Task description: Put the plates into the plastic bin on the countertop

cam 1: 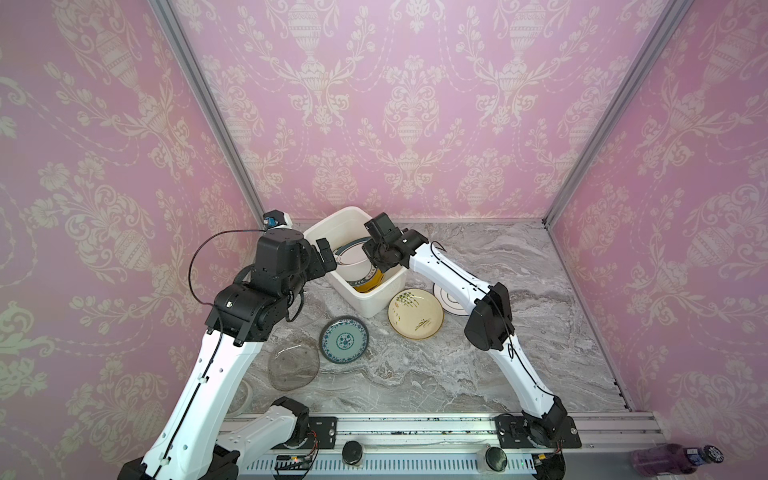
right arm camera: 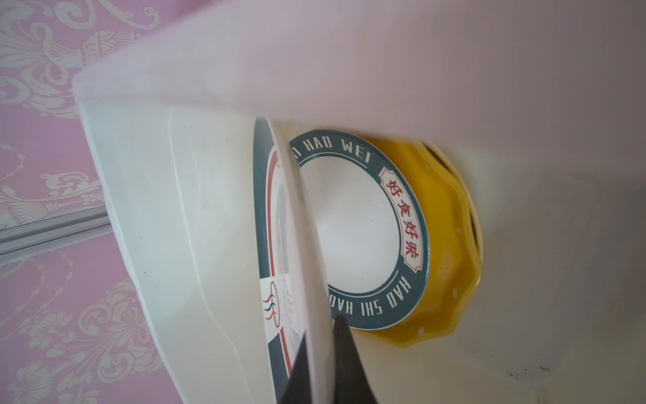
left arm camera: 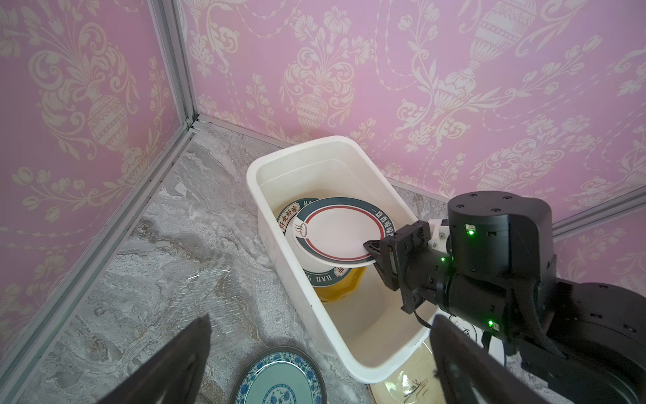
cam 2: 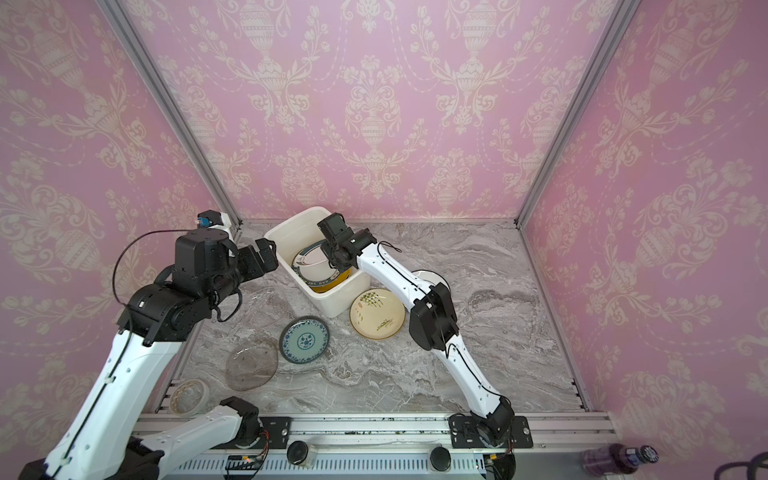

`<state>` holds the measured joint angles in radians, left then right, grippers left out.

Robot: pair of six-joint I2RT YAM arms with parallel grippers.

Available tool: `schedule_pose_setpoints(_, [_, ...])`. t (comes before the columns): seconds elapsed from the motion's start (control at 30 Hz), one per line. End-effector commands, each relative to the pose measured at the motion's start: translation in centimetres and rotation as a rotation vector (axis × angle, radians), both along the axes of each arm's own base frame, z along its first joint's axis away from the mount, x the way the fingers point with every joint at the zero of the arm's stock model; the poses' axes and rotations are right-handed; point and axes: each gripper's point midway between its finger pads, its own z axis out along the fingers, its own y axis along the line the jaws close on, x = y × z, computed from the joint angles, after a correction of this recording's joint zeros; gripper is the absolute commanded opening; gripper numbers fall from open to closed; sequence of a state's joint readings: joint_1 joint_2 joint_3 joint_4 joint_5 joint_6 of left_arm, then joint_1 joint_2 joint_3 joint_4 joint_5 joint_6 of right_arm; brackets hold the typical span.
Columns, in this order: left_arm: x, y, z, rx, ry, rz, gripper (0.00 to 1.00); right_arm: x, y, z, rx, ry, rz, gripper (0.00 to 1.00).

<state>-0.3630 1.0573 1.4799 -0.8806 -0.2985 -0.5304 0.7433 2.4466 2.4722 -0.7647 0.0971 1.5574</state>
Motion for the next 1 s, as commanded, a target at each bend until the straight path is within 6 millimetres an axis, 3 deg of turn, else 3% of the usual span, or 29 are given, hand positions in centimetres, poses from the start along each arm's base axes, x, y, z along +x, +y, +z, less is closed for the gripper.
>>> schedule_pose_setpoints(0.0, [0.3, 0.1, -0.6, 0.035, 0.017, -0.010, 0.99, 0.1, 0.8, -1.7, 0.001, 0.016, -0.012, 0.00])
schedule_pose_setpoints(0.37, [0.2, -0.1, -1.1, 0.034, 0.027, -0.025, 0.99, 1.7, 2.1, -2.1, 0.046, -0.040, -0.037, 0.00])
schedule_pose_setpoints(0.6, [-0.1, 0.1, -0.9, 0.036, 0.017, -0.026, 0.99, 1.3, 2.9, -2.5, 0.051, -0.038, -0.056, 0.00])
schedule_pose_setpoints(0.97, [-0.8, 0.3, -0.4, 0.042, -0.002, -0.040, 0.99, 0.1, 3.6, -0.2, 0.098, -0.090, -0.162, 0.00])
